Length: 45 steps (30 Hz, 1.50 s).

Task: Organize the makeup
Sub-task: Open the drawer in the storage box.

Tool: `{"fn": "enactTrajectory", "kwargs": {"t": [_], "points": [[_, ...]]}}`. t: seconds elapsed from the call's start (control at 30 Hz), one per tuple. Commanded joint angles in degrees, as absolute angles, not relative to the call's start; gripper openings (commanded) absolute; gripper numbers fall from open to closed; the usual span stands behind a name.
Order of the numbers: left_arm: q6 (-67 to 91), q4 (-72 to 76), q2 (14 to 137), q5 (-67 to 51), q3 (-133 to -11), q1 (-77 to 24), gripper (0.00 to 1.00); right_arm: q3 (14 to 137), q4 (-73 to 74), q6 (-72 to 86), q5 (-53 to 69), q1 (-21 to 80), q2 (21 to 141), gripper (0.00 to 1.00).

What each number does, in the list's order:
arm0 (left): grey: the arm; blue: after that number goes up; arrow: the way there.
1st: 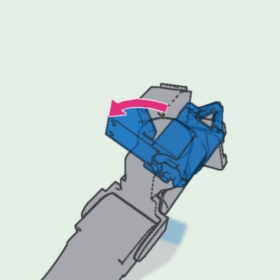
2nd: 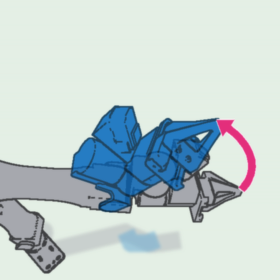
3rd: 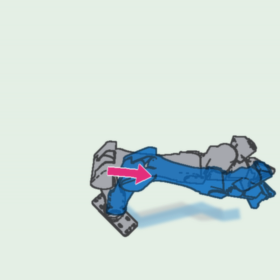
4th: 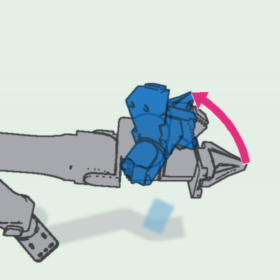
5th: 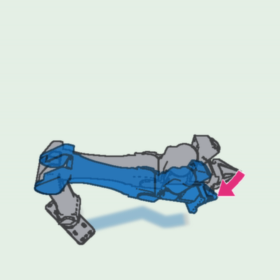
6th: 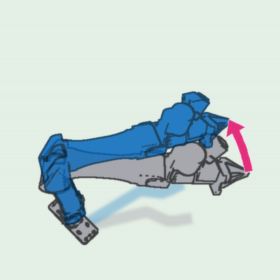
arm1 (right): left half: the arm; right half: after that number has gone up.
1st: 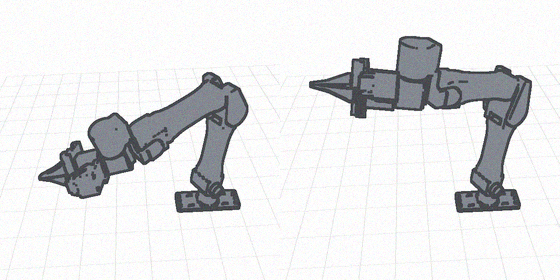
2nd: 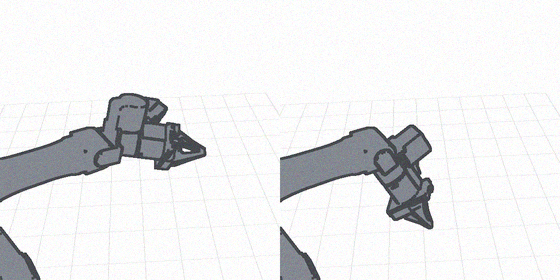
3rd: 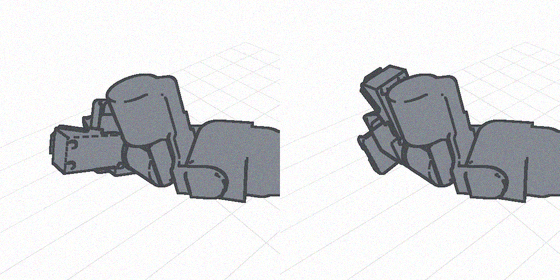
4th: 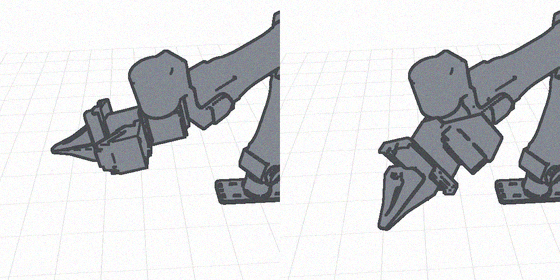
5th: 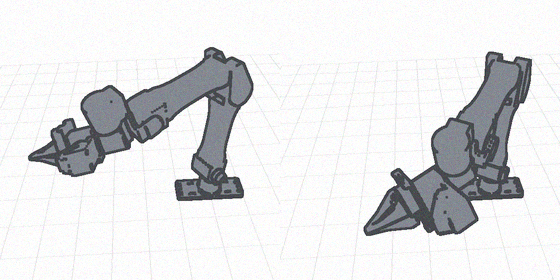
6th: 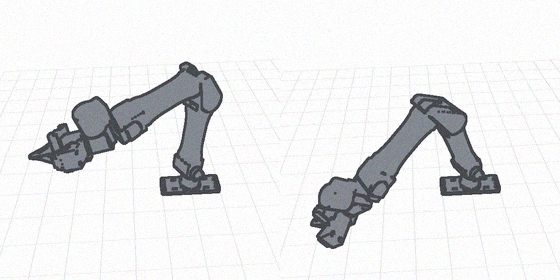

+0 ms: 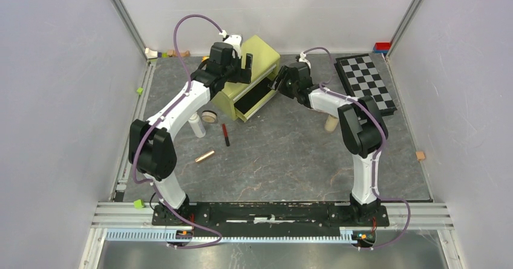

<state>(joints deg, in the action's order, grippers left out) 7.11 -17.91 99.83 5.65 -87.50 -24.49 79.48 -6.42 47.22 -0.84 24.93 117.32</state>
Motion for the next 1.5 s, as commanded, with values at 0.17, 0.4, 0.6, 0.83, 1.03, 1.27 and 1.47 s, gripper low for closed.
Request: {"fn": "enactTrajectory", "kwargs": {"t": [0.17,0.4,0.6,0.83,1.03,1.27,1.47], "points": [[10.2,-22.9,101.9,4.5,-88.6,-24.3,0.95,91.2,6.0,44.2,-3.7,27.3,123.7,0.64],[10.4,-23.5,102.5,4.2,-89.2,-24.3,0.95,84.0,4.7,42.6,-10.5,27.5,118.2,0.59],[10.4,-23.5,102.5,4.3,-89.2,-24.3,0.95,80.2,4.6,40.3,-14.5,27.4,113.4,0.6],[10.3,-23.6,102.4,4.4,-89.2,-24.3,0.95,77.6,4.3,39.4,-14.6,27.4,111.2,0.64],[10.3,-23.6,102.2,4.4,-89.2,-24.3,0.95,75.4,4.5,38.3,-15.3,27.3,108.8,0.65],[10.5,-23.6,102.2,4.0,-89.3,-24.3,0.95,74.5,6.0,37.1,-15.5,26.9,107.4,0.66],[10.6,-23.6,102.1,3.7,-89.2,-24.3,0.95,73.1,6.2,36.8,-15.4,26.1,105.3,0.67]]}}
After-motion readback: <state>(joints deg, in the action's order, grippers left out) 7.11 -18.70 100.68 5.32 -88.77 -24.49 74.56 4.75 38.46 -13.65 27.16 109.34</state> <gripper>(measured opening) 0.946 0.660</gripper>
